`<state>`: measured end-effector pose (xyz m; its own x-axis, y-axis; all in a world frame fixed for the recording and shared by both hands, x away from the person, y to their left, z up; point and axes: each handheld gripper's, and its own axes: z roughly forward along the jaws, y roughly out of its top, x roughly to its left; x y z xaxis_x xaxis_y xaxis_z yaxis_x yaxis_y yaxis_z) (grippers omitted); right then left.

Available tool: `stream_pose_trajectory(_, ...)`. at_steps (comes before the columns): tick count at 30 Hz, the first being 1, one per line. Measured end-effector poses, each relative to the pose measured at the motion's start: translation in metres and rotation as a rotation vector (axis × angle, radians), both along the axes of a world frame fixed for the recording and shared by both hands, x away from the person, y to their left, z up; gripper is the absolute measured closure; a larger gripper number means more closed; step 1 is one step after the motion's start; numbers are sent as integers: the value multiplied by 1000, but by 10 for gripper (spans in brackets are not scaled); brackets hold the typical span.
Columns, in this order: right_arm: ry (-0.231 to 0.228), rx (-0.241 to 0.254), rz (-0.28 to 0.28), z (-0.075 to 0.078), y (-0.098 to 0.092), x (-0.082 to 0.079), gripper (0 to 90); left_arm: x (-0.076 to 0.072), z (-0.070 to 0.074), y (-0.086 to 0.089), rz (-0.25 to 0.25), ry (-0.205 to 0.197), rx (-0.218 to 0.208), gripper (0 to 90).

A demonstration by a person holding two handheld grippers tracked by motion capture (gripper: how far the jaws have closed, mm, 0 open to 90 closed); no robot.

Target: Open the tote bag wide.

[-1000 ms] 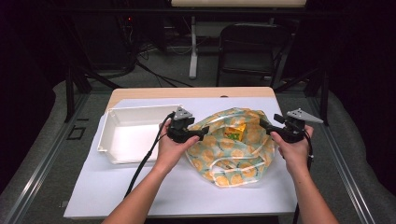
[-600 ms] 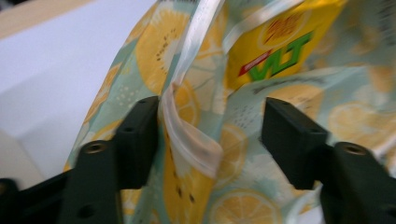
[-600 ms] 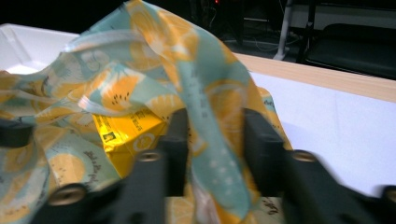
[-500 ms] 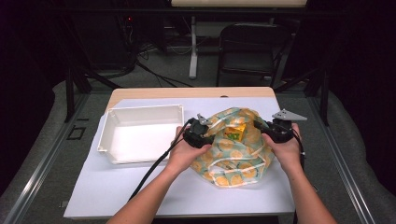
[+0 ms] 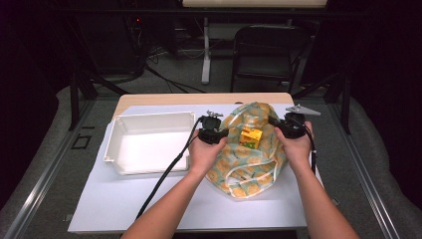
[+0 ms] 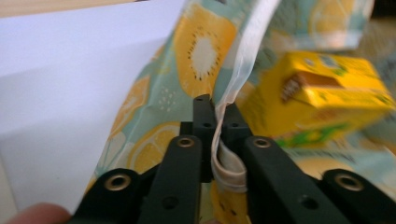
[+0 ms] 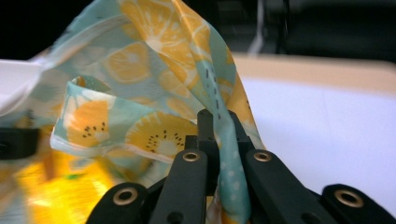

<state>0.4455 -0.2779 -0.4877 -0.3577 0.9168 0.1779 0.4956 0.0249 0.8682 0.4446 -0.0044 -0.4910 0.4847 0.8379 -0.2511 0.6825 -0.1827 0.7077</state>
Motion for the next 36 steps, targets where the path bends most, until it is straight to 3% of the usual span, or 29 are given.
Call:
stream_pose_trajectory(1, 45, 1, -14, -6, 0, 5, 886, 4, -3, -2, 5, 16, 9, 794)
stream_pose_trajectory(2, 45, 1, -14, -6, 0, 5, 886, 4, -3, -2, 5, 16, 9, 731)
stream_pose_trajectory(3, 135, -5, -30, -20, -3, 14, 783, 6, -5, -3, 8, 25, 18, 641)
stream_pose_trajectory(4, 135, -5, -30, -20, -3, 14, 783, 6, -7, -4, 17, 17, 20, 641)
stream_pose_trajectory(5, 159, -8, -49, -29, -6, 17, 551, 5, -7, -3, -1, 3, 39, 510)
stream_pose_trajectory(8, 121, 1, -56, -28, -11, 10, 366, 0, 0, 2, -36, -49, 67, 406)
stream_pose_trajectory(9, 92, 16, -57, -24, -15, 5, 339, 0, 0, 2, -36, -49, 67, 399)
stream_pose_trajectory(10, 92, 16, -57, -24, -15, 5, 339, -1, 3, 4, -39, -67, 61, 399)
stream_pose_trajectory(11, 44, 40, -61, -16, -20, -4, 307, -3, 10, 8, -39, -88, 46, 393)
stream_pose_trajectory(13, 28, 44, -61, -12, -22, -8, 294, -4, 12, 10, -40, -103, 38, 395)
stream_pose_trajectory(14, -12, 36, -63, -2, -27, -20, 272, -5, 16, 12, -47, -116, 16, 398)
stream_pose_trajectory(15, -20, 30, -60, 1, -29, -25, 272, -5, 17, 12, -64, -119, 8, 405)
stream_pose_trajectory(16, -42, 45, -59, 5, -30, -31, 277, -5, 16, 11, -69, -132, -6, 418)
stream_pose_trajectory(18, -56, 56, -54, 8, -31, -37, 279, -5, 15, 10, -84, -122, 1, 447)
stream_pose_trajectory(19, -95, 65, -37, 12, -29, -52, 326, -5, 10, 5, -91, -115, 3, 480)
stream_pose_trajectory(20, -95, 65, -37, 12, -29, -52, 326, -5, 10, 5, -91, -115, 3, 514)
stream_pose_trajectory(21, -103, 68, -16, 10, -26, -62, 455, -3, 4, 0, -96, -95, 10, 582)
stream_pose_trajectory(22, -99, 60, -17, 7, -23, -64, 528, -2, 1, -2, -99, -88, 16, 636)
stream_pose_trajectory(23, -99, 60, -17, 7, -23, -64, 528, -2, 1, -2, -99, -88, 16, 694)
stream_pose_trajectory(24, -74, 34, -20, -5, -19, -65, 713, 1, -5, -6, -86, -71, 39, 743)
stream_pose_trajectory(27, -25, 42, -21, -18, -21, -59, 846, 7, -13, -9, -61, -45, 59, 810)
stream_pose_trajectory(29, 6, 32, -30, -25, -24, -53, 878, 10, -15, -9, -58, -33, 66, 820)
stream_pose_trajectory(30, 19, 40, -38, -29, -24, -51, 881, 13, -19, -9, -33, -8, 81, 820)
stream_pose_trajectory(35, 67, 51, -49, -45, -25, -46, 882, 10, -23, -13, -4, -18, 128, 800)
stream_pose_trajectory(36, 76, 47, -42, -47, -26, -46, 882, 7, -25, -15, 10, -23, 154, 792)
